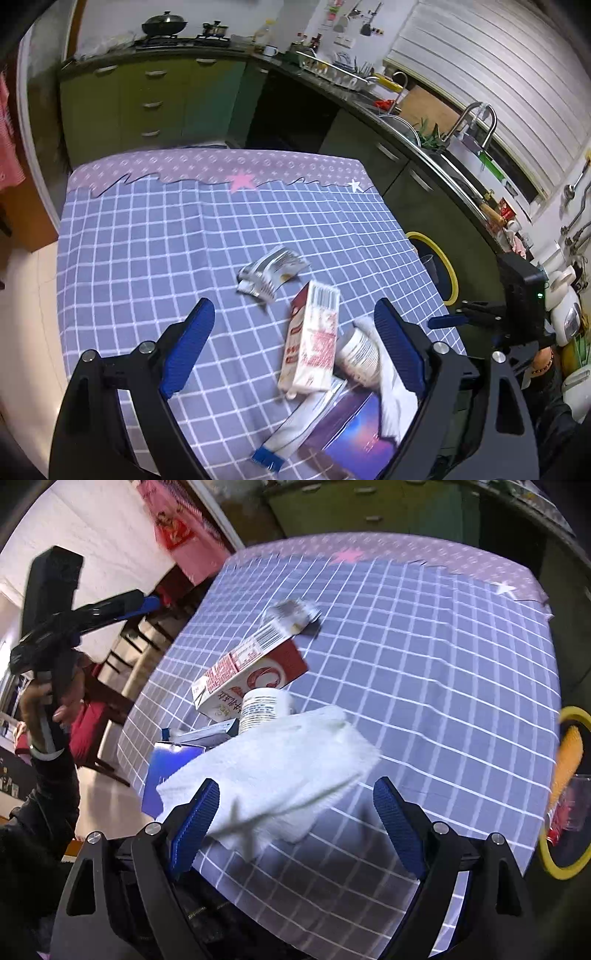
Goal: Collect trash
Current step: 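Grasp the white tissue with the right tool, then carry the white tissue over the bin and open the right tool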
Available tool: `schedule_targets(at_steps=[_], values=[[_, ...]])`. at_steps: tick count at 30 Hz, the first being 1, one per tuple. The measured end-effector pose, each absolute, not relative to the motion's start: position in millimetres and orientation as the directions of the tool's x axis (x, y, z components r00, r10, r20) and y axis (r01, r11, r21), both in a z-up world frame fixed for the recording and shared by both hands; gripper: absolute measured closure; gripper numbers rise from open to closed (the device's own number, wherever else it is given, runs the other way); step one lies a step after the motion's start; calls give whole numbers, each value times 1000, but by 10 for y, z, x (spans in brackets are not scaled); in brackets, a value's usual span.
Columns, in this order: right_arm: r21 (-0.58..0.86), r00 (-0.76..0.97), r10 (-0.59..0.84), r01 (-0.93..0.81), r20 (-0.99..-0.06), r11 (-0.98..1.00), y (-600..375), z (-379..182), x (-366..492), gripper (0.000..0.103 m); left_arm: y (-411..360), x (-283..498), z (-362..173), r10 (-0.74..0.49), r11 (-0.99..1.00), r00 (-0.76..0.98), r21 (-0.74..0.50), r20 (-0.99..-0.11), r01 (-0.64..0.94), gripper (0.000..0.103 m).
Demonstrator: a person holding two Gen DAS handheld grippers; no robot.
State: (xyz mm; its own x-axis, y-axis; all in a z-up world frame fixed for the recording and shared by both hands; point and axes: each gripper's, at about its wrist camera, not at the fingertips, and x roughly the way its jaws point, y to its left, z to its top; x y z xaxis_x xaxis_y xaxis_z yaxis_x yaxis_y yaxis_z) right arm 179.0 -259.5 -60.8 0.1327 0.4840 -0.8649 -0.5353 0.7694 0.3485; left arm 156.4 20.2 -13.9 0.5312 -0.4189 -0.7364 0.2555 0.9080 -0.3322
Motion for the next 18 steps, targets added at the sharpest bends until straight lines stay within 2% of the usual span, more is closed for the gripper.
schedule_targets(at_steps=[8, 10, 12, 14, 18], values=[[343, 76, 454, -548, -888, 763, -2319, -774, 1844, 20, 216, 1441, -132, -435, 900, 531, -337, -728, 276, 19], [334, 66, 439, -553, -896, 763, -2281, -816, 1829, 35, 184, 1427, -111, -436, 899, 533, -330, -725, 287, 19], [341, 39, 433, -554, -901, 760, -2259, -869, 1829, 40, 151, 1430, -99, -441, 897, 531, -330, -724, 295, 19], [356, 21, 438, -551, -899, 755, -2283, -897, 1801, 40, 126, 1429, -94, -444, 895, 527, -328, -724, 303, 19], [370, 12, 452, -554, -892, 745, -2289, -928, 1756, 66, 70, 1417, -79, -447, 893, 522, -323, -727, 315, 19]])
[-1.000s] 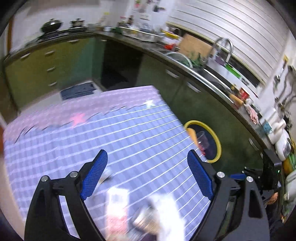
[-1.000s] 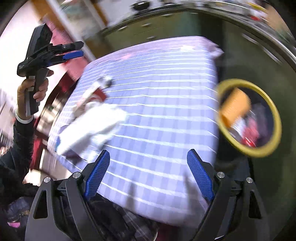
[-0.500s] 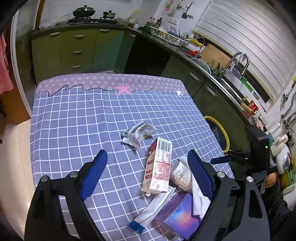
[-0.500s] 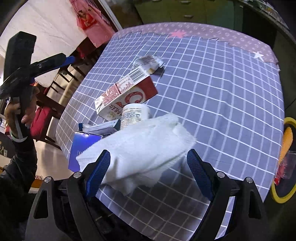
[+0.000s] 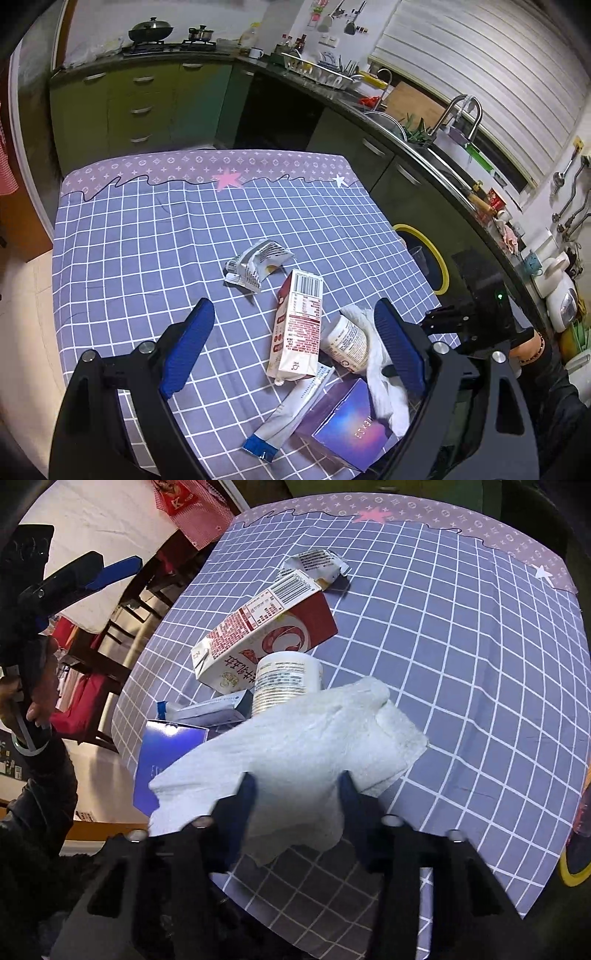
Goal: Collect trash
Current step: 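Carry the white tissue over the bin and open the right tool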
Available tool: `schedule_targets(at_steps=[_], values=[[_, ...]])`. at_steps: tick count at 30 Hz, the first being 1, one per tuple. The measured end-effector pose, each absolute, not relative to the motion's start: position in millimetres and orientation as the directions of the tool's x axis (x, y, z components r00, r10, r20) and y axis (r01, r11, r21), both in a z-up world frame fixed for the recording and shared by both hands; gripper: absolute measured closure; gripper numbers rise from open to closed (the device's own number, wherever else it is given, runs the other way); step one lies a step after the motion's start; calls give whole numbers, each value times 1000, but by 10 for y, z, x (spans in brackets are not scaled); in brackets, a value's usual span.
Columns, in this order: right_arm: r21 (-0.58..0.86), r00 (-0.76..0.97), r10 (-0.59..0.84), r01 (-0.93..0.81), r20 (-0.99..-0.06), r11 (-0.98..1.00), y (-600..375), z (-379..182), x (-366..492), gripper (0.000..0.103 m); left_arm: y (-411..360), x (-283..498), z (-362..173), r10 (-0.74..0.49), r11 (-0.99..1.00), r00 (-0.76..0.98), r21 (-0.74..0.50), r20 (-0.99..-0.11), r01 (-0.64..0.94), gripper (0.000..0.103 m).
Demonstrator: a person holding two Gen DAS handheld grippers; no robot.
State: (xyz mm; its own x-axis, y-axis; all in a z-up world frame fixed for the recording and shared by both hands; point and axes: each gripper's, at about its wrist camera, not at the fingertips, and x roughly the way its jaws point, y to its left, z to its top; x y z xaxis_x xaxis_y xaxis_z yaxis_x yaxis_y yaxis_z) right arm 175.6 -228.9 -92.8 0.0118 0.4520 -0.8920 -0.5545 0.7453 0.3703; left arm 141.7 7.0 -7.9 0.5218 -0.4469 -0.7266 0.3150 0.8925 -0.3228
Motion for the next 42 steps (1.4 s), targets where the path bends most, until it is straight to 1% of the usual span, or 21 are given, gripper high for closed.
schedule_targets(at_steps=[2, 3, 4, 6, 12, 16, 21, 23, 27, 29, 33, 40, 42], values=[[368, 18, 457, -565, -889, 739, -2293, -915, 1723, 75, 48, 1415, -79, -446, 893, 519, -319, -729, 318, 19], [369, 25, 463, -566, -886, 737, -2313, -896, 1710, 87, 43, 1418, -80, -445, 893, 517, -318, -731, 320, 19], [370, 39, 473, -568, -880, 735, -2332, -860, 1694, 97, 32, 1419, -81, -445, 893, 515, -316, -733, 321, 19], [347, 74, 472, -580, -878, 737, -2365, -788, 1657, 97, 20, 1419, -79, -444, 893, 514, -314, -734, 322, 19], [354, 145, 521, -581, -841, 733, -2615, -440, 1558, 97, 14, 1433, -95, -440, 895, 511, -311, -738, 320, 19], [319, 251, 524, -562, -814, 763, -2894, -99, 1496, 97, -20, 1437, -114, -437, 895, 502, -308, -746, 322, 19], [272, 409, 473, -459, -781, 846, -3515, 254, 1521, 97, -57, 1432, -117, -439, 893, 498, -305, -748, 330, 19], [250, 464, 413, -373, -784, 893, -3883, 306, 1600, 97, -75, 1420, -109, -440, 892, 499, -302, -747, 335, 19], [203, 516, 272, -187, -812, 961, -4531, 171, 1837, 97, -94, 1422, -106, -437, 894, 499, -298, -748, 336, 18], [190, 514, 206, -85, -833, 978, -4904, -24, 2012, 97, -117, 1424, -109, -435, 894, 497, -296, -751, 335, 18], [178, 484, 127, 61, -866, 982, -5434, -473, 2339, 97, -180, 1422, -106, -431, 894, 491, -286, -757, 344, 18], [117, 424, 32, 176, -905, 977, -5828, -1068, 2700, 97, -235, 1437, -89, -414, 900, 485, -266, -770, 345, 18], [112, 415, 19, 200, -909, 973, -5936, -1183, 2765, 93, -234, 1446, -90, -411, 901, 484, -264, -772, 344, 18]])
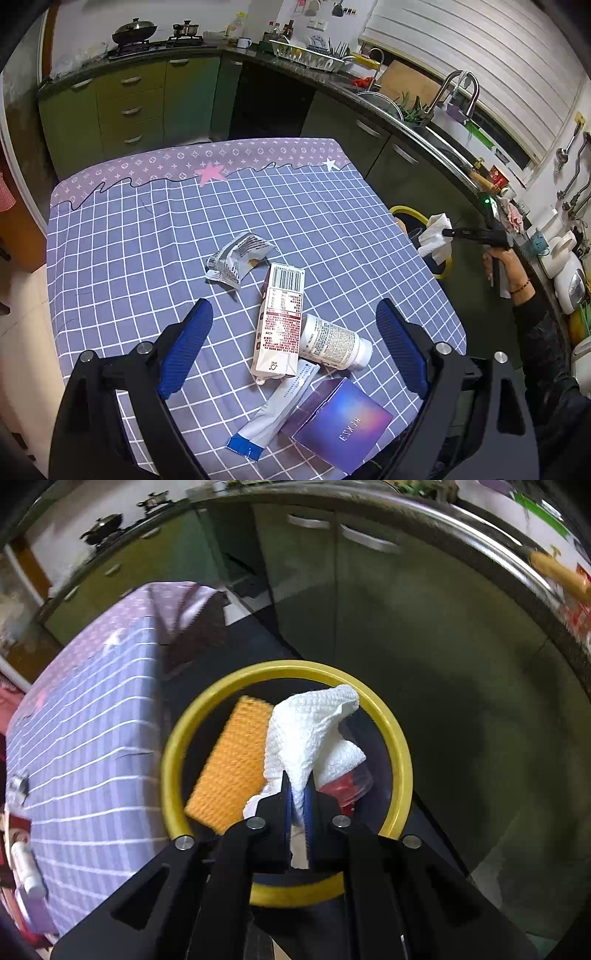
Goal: Collect trash
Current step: 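Carry the white tissue over the bin and open the right tool, then grasp the white milk carton with the left tool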
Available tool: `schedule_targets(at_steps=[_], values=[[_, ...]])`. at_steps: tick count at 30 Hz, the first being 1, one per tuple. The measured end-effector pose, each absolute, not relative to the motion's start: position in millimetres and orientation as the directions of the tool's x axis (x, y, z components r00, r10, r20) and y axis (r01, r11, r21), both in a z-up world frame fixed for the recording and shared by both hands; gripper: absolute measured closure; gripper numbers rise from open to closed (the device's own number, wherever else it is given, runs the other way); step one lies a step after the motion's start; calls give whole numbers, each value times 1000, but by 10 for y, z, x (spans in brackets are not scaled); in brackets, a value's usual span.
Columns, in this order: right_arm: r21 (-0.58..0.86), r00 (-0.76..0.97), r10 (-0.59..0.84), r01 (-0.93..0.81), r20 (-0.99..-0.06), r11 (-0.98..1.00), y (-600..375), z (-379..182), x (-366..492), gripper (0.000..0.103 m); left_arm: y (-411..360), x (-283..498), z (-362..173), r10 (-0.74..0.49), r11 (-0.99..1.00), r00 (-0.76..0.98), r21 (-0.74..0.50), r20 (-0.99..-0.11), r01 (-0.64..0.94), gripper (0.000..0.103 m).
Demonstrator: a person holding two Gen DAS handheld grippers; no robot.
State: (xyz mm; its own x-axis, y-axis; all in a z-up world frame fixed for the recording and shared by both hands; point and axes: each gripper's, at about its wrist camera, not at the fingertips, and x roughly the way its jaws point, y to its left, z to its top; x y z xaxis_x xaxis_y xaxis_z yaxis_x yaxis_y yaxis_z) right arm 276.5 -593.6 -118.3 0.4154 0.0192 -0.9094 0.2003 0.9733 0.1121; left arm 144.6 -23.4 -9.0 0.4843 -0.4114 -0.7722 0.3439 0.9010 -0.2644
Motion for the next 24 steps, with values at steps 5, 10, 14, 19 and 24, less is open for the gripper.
schedule_targets(at_steps=[5, 10, 14, 19, 24], values=[[111, 408, 0, 248, -913, 962, -6108, -1343, 2784, 49, -270, 1457, -116, -409, 901, 475, -261, -779, 346, 18], [175, 455, 42, 255, -889, 951, -6126, -1182, 2517, 49, -328, 1485, -151, -403, 900, 461, -252, -791, 355, 18], [219, 498, 91, 205, -862, 954, -5941, -959, 2270, 49, -397, 1528, -211, -391, 902, 437, -242, -810, 358, 18], [248, 538, 133, 148, -832, 957, -5757, -743, 2036, 46, -440, 1630, -306, -387, 903, 395, -256, -833, 346, 18], [233, 565, 121, 129, -816, 964, -5714, -533, 1999, 43, -480, 1663, -339, -382, 904, 388, -251, -839, 347, 18]])
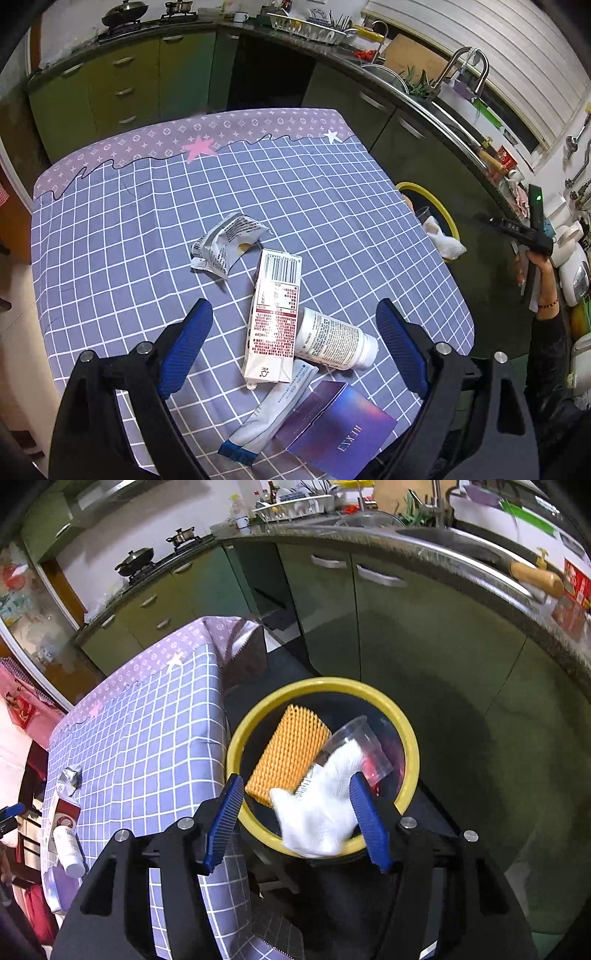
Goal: Collect trash
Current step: 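Grasp the white milk carton with the left tool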
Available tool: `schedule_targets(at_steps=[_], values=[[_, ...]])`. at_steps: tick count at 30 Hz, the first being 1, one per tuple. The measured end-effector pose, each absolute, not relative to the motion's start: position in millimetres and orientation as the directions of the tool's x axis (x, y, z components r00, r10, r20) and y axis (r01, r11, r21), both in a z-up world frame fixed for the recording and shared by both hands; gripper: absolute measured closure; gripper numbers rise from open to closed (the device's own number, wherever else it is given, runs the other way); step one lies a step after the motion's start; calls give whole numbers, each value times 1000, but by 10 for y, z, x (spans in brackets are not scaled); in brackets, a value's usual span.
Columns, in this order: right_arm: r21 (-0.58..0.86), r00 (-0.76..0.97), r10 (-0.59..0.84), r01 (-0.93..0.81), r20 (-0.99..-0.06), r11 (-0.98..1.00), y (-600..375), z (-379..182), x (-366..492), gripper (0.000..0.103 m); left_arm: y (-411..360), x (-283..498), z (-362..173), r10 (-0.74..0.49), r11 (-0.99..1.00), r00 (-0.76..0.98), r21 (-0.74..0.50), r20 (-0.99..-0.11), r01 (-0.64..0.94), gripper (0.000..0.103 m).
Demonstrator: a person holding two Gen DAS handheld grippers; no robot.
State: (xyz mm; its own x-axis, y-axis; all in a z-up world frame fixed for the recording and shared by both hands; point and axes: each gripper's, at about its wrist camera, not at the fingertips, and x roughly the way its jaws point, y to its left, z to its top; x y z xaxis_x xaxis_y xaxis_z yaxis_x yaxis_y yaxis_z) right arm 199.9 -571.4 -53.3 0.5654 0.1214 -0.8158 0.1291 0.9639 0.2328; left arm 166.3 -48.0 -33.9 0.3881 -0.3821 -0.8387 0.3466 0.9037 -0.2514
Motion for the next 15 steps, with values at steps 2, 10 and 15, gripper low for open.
schedule_targets(at_steps=[2, 10, 15], values=[[237, 576, 125, 122, -808, 964, -5707, -476, 1988, 43, -509, 1698, -376, -378, 904, 368, -253, -850, 345, 18], [245, 559, 163, 74, -813, 967, -5528, -478, 1944, 43, -690, 1931, -695, -319, 909, 253, -220, -913, 353, 18], [250, 544, 183, 51, -819, 967, -5452, -541, 1922, 43, -753, 2037, -902, -272, 916, 175, -199, -946, 349, 41]])
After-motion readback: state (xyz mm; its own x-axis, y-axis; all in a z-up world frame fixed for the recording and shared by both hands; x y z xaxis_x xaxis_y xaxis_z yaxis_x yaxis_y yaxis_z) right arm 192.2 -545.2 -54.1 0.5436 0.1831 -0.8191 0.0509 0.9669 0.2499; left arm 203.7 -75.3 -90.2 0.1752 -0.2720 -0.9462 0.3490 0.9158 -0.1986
